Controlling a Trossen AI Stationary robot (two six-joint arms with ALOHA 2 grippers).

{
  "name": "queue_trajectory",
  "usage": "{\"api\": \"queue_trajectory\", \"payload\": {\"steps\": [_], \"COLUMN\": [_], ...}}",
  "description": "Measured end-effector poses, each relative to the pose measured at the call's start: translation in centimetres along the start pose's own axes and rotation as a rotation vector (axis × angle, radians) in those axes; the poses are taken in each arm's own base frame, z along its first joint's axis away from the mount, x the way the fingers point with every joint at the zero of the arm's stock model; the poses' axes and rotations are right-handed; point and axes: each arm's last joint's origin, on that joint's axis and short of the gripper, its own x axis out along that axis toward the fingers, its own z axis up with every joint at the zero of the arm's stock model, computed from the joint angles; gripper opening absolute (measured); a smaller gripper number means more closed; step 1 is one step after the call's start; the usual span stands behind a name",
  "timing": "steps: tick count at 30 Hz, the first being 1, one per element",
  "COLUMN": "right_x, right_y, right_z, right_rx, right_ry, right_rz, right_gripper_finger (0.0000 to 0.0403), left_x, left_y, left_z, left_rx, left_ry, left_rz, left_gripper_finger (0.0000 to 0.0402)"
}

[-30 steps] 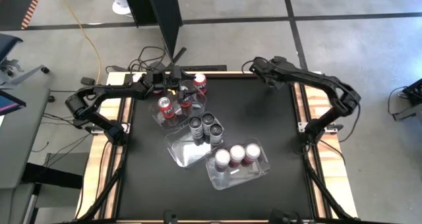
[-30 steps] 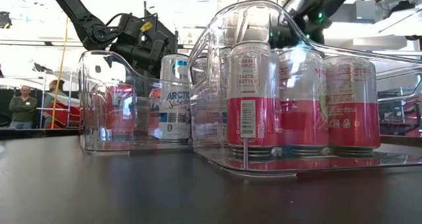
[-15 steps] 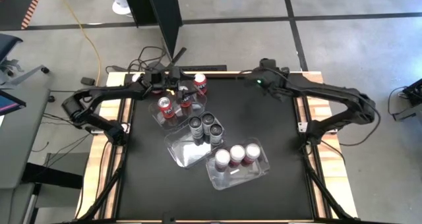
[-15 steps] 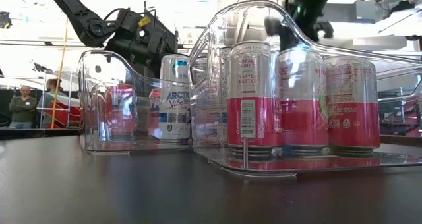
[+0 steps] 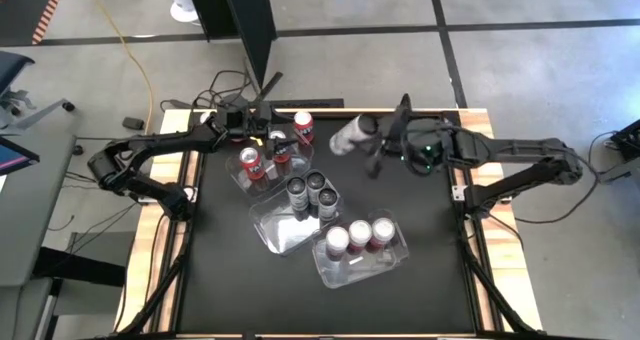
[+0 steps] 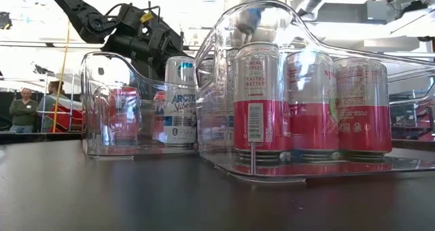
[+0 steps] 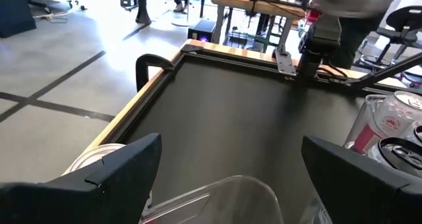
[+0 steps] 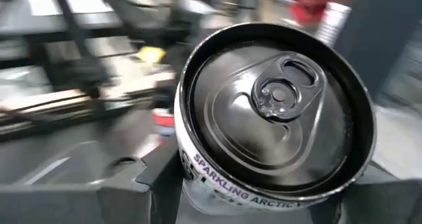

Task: Sort soda cans
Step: Put the white soda can in the center transparent bin

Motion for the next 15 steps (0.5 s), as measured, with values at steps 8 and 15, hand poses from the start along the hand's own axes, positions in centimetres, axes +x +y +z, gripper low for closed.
{"api": "queue_trajectory", "payload": {"steps": [8,15], "right_x": [0.9,3.8], "right_y": [5.0,9.6], "right_z": [0.6,-0.9], "right_rx": [-0.224,-0.352], "right_ry": [0.039,0.133], "right_rz": [0.376,0.562], "right_gripper_finger": [0.0243,0.0243], "left_x": [0.1,0.1], "left_y": [-0.1,-0.1], "left_z": [0.0,0.0], "left_rx": [-0.021,0.0], "left_ry": [0.0,0.001], "left_rz": [-0.004,-0.006], "left_gripper_finger": [0.0359,0.0359]}}
